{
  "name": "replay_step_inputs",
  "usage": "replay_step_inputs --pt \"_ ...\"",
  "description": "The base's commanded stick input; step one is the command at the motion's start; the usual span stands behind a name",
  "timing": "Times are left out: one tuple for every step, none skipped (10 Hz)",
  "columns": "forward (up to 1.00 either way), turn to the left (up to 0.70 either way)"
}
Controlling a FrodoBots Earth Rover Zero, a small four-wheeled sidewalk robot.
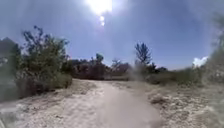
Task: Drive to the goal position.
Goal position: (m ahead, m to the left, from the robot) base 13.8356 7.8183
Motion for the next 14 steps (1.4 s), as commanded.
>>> replay_step_inputs --pt "0.44 0.02" --pt "0.44 0.02" --pt "0.44 0.02" --pt "0.44 0.02" --pt "0.44 0.02" --pt "0.44 0.02" --pt "0.44 0.02" --pt "0.44 0.02" --pt "0.44 0.02" --pt "0.44 0.02" --pt "0.44 0.02" --pt "0.44 0.04" --pt "0.44 0.15" --pt "0.44 0.27"
